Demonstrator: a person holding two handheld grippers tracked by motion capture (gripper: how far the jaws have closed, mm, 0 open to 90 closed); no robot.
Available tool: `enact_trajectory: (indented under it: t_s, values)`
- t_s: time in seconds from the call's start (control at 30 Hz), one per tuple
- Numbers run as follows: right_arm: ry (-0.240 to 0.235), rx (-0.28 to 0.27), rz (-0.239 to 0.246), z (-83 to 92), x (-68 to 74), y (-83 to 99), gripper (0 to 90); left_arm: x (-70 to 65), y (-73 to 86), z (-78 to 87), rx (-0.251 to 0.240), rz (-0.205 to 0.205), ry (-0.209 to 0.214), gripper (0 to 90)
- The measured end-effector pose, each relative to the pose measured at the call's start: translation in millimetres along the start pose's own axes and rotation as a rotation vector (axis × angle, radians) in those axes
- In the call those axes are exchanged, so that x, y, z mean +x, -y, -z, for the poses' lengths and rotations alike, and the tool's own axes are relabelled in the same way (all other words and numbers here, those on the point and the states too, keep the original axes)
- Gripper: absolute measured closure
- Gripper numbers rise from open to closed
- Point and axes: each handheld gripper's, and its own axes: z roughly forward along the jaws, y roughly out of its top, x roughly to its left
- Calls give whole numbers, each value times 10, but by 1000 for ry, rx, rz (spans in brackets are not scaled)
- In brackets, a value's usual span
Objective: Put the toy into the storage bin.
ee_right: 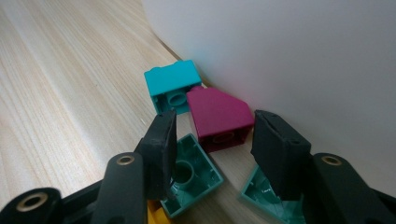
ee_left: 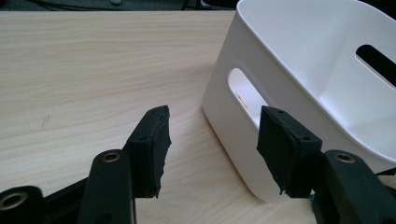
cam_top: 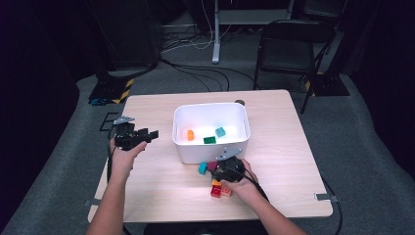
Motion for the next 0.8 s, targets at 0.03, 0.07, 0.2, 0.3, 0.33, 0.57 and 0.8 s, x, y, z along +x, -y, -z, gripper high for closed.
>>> enact_trajectory:
  t_s: [0.03, 0.07, 0.2, 0.3, 0.33, 0.57, 0.8]
  values:
    - [1, -2, 6, -6, -4, -2, 487, 0, 0, 0, 0, 0, 0, 434]
    - [3, -3, 5, -9, -5, -2, 483, -2, 1, -1, -3, 0, 0, 434]
    - [3, 4, -1, -21, -5, 1, 479, -3, 0, -1, -7, -1, 0, 434]
    - [-2, 3, 1, -28, -5, 2, 470, -4, 1, -2, -3, -1, 0, 434]
    - [-4, 6, 1, -33, -5, 2, 466, -3, 0, -2, -2, -3, -1, 434]
    - [-29, 14, -5, -77, 12, -2, 479, 5, 3, -7, -1, 2, -2, 434]
    - [-55, 16, 3, -130, 95, -45, 494, 11, 5, -4, -2, 4, 0, 434]
